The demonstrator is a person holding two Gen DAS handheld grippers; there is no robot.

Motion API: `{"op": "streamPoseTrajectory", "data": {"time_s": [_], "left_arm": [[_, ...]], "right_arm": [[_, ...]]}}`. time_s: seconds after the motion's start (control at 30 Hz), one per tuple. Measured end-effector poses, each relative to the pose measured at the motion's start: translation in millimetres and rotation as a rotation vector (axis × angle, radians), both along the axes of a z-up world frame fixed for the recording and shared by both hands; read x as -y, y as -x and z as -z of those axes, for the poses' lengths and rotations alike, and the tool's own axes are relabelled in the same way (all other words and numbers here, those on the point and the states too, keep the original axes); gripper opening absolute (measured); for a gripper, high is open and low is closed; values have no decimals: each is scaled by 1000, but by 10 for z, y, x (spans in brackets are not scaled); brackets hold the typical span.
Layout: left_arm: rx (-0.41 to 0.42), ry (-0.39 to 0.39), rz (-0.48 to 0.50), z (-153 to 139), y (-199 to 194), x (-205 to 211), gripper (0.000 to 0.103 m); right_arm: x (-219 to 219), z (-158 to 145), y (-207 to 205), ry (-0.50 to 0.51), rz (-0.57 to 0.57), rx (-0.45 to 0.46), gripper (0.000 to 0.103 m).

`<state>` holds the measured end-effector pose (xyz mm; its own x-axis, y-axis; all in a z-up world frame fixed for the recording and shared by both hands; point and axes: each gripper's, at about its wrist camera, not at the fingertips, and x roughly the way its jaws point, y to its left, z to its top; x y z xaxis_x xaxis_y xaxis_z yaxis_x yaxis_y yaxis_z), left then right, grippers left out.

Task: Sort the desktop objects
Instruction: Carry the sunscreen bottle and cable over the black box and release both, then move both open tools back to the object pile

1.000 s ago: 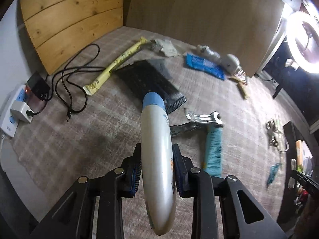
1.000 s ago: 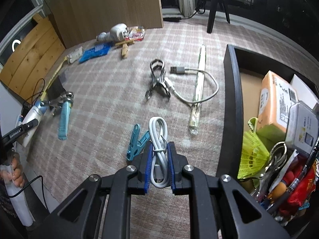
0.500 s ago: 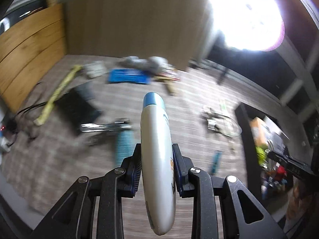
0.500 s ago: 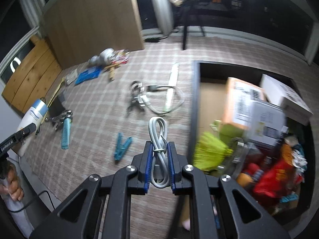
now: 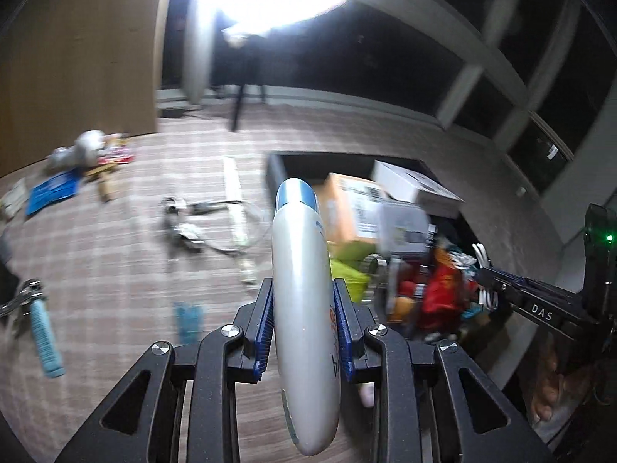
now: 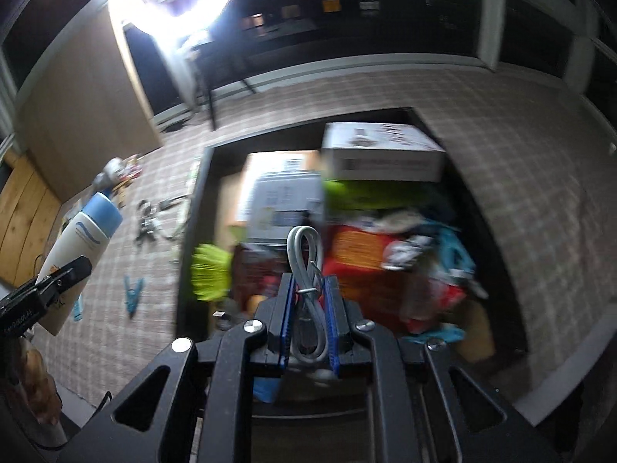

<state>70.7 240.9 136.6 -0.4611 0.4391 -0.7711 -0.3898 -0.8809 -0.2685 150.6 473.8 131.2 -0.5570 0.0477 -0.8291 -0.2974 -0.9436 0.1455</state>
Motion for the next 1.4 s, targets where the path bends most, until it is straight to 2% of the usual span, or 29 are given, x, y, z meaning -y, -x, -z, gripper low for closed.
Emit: {"op": "streamPoseTrajectory", "data": {"time_s": [0.3, 0.37, 0.43, 0.47, 0.5, 0.53, 0.6, 0.97, 1.4], "left_arm": [[24, 15, 107, 98, -95, -637, 27], [39, 25, 159, 126, -109, -779, 29], [41, 54, 168, 137, -124, -864, 54], [25, 54, 159, 118, -140, -868, 69], [7, 47, 155, 94, -154, -862, 69], [-13, 53, 148, 64, -170, -854, 69], [-38, 73, 138, 26, -174, -825, 69], [14, 71, -10, 103, 133, -250, 69], [56, 77, -207, 163, 676, 807, 69]], "right_arm": [[-419, 111, -228, 8, 84, 25, 15], [-458, 108, -244, 6, 85, 22, 15], [-481, 94, -247, 6, 80, 10, 18], [-492, 92, -239, 5, 86, 18, 29], [-500, 85, -235, 2, 96, 19, 45], [-498, 75, -226, -1, 99, 11, 50], [-484, 54, -219, -6, 93, -2, 53], [-141, -32, 56, 25, -9, -34, 53], [879, -157, 921, 6, -314, -52, 52]]}}
